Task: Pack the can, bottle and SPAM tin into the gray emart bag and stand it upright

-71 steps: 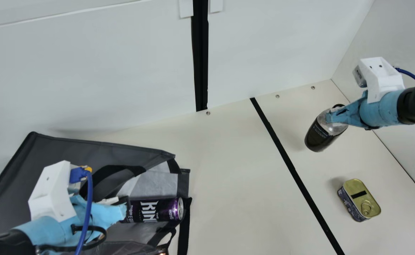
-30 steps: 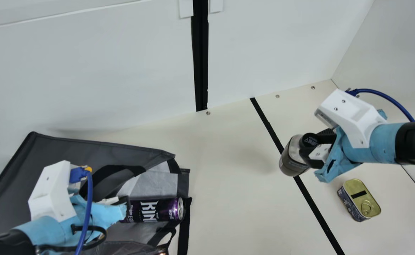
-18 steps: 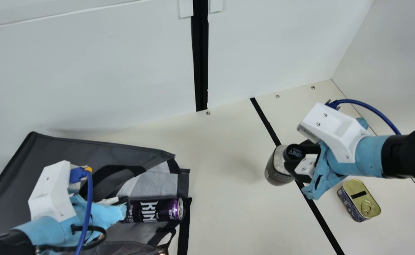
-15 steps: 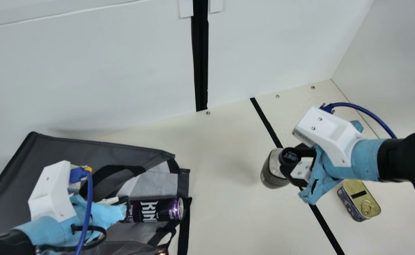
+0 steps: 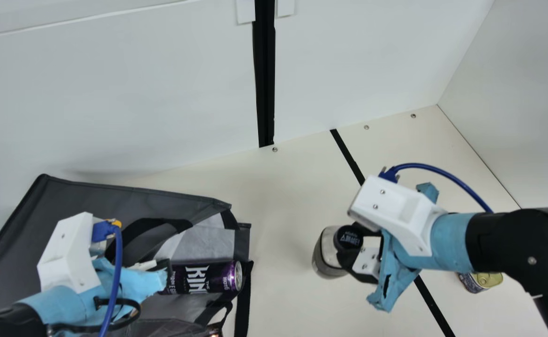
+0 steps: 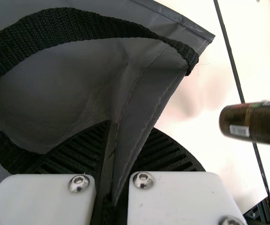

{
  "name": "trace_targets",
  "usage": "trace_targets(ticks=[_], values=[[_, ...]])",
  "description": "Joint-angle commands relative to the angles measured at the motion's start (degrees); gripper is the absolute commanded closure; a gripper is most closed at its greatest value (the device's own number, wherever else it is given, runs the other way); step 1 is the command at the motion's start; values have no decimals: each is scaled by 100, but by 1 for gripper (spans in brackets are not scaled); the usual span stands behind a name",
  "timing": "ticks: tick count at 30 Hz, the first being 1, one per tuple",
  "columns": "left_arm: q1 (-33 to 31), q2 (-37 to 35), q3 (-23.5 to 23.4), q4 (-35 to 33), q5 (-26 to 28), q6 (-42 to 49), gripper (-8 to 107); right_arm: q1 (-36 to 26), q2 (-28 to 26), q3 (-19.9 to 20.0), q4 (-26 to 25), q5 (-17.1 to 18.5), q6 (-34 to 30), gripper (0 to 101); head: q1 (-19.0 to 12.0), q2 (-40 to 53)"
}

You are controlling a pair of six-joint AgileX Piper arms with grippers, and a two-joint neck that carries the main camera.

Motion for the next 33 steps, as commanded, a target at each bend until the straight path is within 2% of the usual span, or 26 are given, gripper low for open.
trace_targets(ticks=[1, 16, 24, 33], values=[[0, 0, 0, 0, 0, 0, 107, 311, -38, 37, -40, 1, 115, 101, -130, -5], [0, 0, 0, 0, 0, 0, 107, 1577, -348, 235, -285, 1, 861, 101, -130, -5], [0, 0, 0, 0, 0, 0, 107, 1862, -436, 268, -283, 1, 1045, 101, -130, -5], [0, 0, 0, 0, 0, 0, 107, 1957, -598, 134, -18, 1, 901, 101, -130, -5]])
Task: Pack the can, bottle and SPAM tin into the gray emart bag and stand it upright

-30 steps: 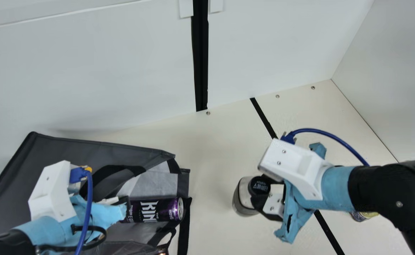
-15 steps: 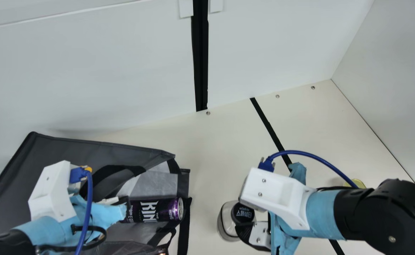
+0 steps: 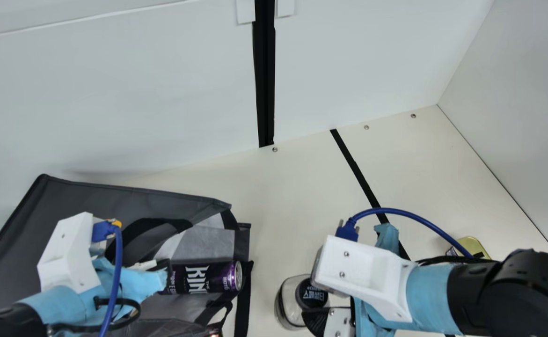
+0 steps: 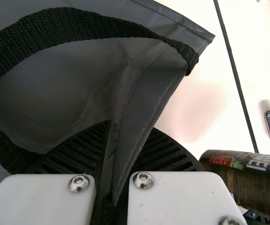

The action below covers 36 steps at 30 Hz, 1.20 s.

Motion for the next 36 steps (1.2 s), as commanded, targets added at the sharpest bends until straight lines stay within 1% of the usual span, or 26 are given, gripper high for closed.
trace_targets(ticks=[1, 9, 17, 26, 36], values=[[0, 0, 0, 0, 0, 0, 107, -3, -28, -18, 90, -2, -67, 101, -130, -14], [0, 0, 0, 0, 0, 0, 107, -289, -136, -22, 674, -2, -477, 101, -130, -14], [0, 0, 0, 0, 0, 0, 107, -945, -136, 54, 1600, -2, -1204, 101, -130, -14], [0, 0, 0, 0, 0, 0, 107, -1662, -1, 354, 2485, -2, -2262, 101, -130, -14], [0, 0, 0, 0, 0, 0, 107, -2210, 276, 721, 3202, -2, -3133, 101, -130, -14]])
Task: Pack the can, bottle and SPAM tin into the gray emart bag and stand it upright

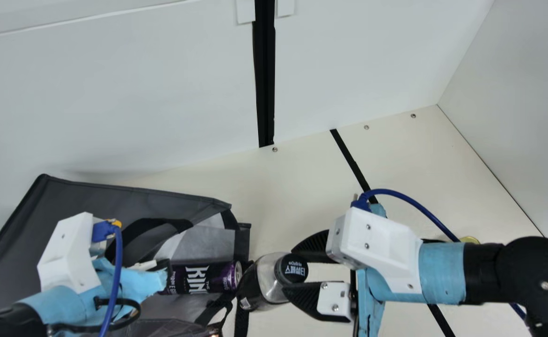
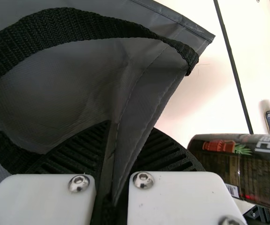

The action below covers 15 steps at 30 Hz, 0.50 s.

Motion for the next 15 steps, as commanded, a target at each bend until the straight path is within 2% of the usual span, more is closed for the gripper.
trace_targets(ticks=[1, 15], values=[[0, 0, 0, 0, 0, 0, 107, -67, 63, 55, 188, 28, -170, 101, -130, -5], [0, 0, 0, 0, 0, 0, 107, -189, 603, 223, 894, 28, -765, 101, -130, -5]])
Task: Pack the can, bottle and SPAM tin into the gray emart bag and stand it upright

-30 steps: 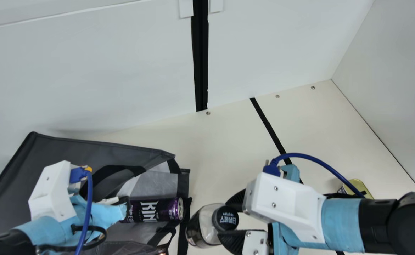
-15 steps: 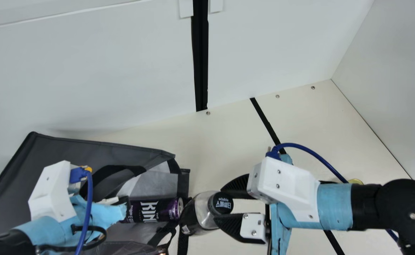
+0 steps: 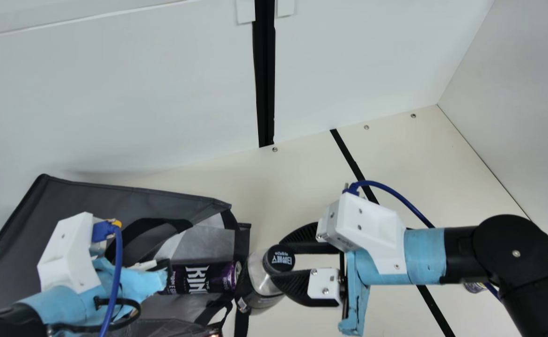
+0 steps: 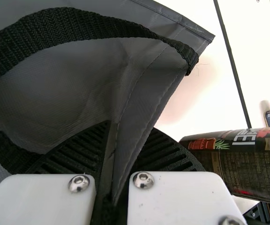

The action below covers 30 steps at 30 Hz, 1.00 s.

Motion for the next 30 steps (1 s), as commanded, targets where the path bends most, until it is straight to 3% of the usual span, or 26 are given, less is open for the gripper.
trace_targets(ticks=[1, 30], values=[[0, 0, 0, 0, 0, 0, 107, -8, 68, -2, 43, 31, -56, 101, -130, -5], [0, 0, 0, 0, 0, 0, 107, 1400, 1448, -116, 842, -1228, -609, 101, -130, -5]])
